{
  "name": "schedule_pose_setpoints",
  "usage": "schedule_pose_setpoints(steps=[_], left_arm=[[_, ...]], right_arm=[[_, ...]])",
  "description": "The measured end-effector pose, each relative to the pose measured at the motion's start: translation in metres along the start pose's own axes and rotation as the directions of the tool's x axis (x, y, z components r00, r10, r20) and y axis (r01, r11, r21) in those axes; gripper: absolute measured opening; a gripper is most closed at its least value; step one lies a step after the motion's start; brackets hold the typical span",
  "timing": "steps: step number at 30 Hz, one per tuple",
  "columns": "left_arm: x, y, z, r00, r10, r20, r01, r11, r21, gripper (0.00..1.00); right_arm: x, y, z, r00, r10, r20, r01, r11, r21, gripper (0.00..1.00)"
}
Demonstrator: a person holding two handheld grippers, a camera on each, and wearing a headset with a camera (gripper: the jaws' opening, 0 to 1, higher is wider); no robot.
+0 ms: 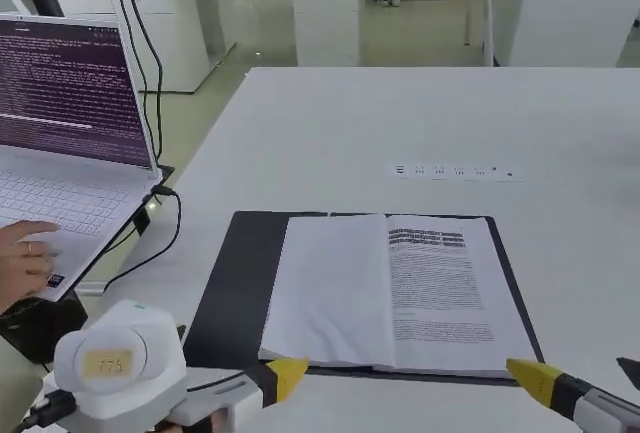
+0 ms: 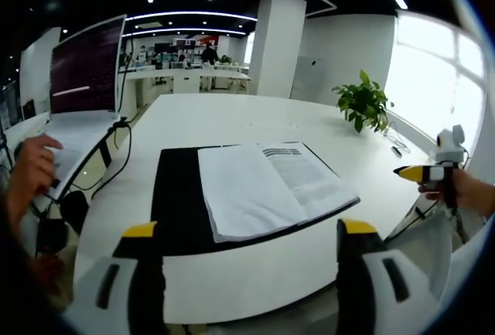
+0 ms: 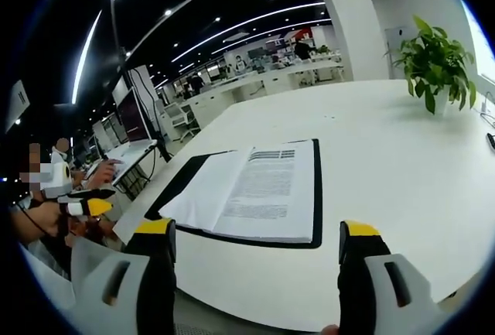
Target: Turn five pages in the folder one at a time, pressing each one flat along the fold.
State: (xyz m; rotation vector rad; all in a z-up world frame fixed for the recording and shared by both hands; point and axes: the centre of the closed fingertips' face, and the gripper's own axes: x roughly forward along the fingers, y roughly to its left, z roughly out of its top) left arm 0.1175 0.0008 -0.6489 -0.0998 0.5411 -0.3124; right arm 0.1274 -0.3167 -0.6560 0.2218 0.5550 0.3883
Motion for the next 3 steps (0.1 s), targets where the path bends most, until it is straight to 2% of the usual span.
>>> schedule_pose_setpoints(steps=[3], left_arm=[[0.001, -0.0011, -0.0001, 1.0, -0.002, -0.001, 0.002, 1.0, -0.004, 0.92]], right_arm=[[-0.0002, -0.0024, 0.0015, 1.0, -0.003, 0.005, 0.003, 1.0, 0.0, 0.86]])
